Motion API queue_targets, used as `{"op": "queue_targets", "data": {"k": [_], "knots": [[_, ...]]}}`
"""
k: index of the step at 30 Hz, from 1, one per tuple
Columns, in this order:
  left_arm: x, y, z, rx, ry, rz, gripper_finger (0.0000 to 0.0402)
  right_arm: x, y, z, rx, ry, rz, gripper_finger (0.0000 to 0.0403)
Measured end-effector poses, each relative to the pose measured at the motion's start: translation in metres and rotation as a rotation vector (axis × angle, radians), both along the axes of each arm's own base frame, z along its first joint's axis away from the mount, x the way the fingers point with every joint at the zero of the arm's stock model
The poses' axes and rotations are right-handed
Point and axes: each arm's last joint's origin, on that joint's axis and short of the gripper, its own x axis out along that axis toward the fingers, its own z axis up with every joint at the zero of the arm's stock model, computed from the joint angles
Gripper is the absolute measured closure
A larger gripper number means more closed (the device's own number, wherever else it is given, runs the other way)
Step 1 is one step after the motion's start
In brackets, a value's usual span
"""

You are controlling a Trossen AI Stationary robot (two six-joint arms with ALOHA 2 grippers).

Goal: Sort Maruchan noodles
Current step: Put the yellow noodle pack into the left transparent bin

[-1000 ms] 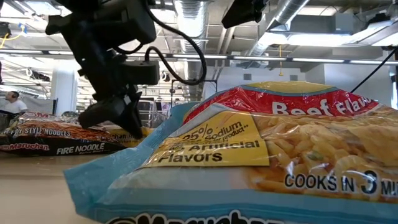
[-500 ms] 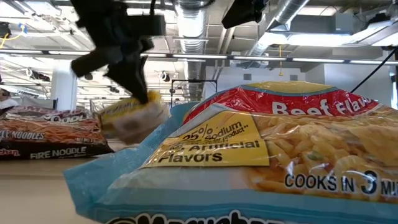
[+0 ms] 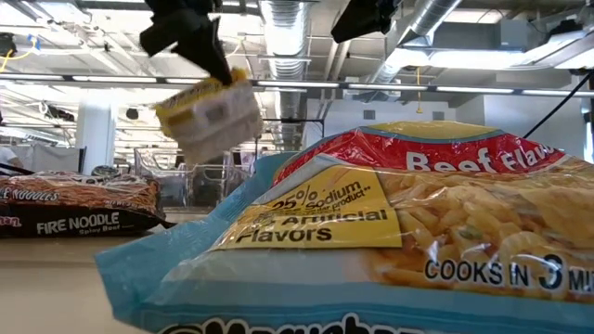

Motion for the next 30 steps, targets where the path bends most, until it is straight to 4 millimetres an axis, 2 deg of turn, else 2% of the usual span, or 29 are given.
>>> {"op": "queue_targets", "data": {"k": [6, 11, 18, 23, 30], "knots": [[-0.017, 0.021, 0.03, 0.132, -0.065, 0.076, 0.0401, 0.0, 0.0, 0.0, 0.0, 0.0, 0.0, 0.0253], [-0.026, 0.054, 0.046, 0.216, -0.039, 0.167, 0.0401, 0.0, 0.0, 0.0, 0.0, 0.0, 0.0, 0.0253], [-0.027, 0.109, 0.05, 0.292, 0.104, 0.278, 0.0401, 0.0, 0.0, 0.0, 0.0, 0.0, 0.0, 0.0253], [-0.027, 0.146, 0.054, 0.278, 0.148, 0.285, 0.0401, 0.0, 0.0, 0.0, 0.0, 0.0, 0.0, 0.0253], [-0.034, 0.182, 0.057, 0.314, 0.281, 0.239, 0.0401, 0.0, 0.0, 0.0, 0.0, 0.0, 0.0, 0.0253]]}}
